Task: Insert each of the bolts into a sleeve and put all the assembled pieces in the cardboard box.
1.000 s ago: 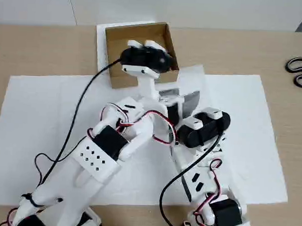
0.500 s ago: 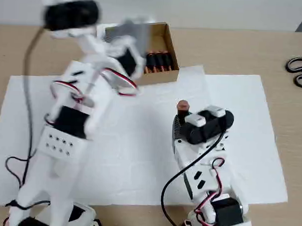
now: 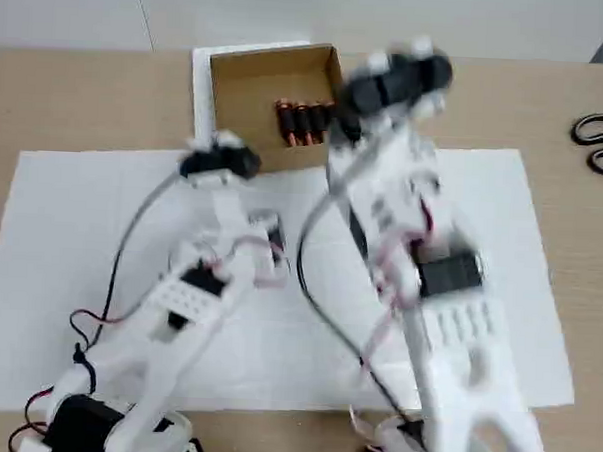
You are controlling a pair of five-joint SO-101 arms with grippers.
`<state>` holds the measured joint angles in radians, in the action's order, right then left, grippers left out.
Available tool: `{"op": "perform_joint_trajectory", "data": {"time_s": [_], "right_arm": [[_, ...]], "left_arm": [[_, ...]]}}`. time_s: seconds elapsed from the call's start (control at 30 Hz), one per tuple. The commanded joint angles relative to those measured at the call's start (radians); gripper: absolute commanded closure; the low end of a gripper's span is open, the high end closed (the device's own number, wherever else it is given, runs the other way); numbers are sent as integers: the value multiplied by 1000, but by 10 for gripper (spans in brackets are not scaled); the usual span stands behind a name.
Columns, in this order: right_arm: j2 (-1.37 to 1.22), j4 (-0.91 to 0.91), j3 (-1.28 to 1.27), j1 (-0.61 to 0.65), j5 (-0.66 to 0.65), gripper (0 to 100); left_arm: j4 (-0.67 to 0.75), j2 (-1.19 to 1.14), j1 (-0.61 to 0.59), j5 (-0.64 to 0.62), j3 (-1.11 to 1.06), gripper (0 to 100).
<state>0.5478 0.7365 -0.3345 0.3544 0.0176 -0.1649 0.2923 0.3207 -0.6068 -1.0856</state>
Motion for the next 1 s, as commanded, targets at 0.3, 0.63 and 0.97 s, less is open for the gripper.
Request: {"op": "perform_joint_trajectory", "data": {"time_s": [0.3, 0.63, 0.97], "right_arm": [[-1030, 125, 1114, 25, -5, 997], [-1524, 127, 1582, 137, -11, 997], [-1629, 124, 1614, 116, -5, 997]], "left_arm": [[-66, 557, 232, -107, -390, 994], [-133, 965, 201, -123, -582, 994], [-173, 1028, 199, -123, -596, 994]]}}
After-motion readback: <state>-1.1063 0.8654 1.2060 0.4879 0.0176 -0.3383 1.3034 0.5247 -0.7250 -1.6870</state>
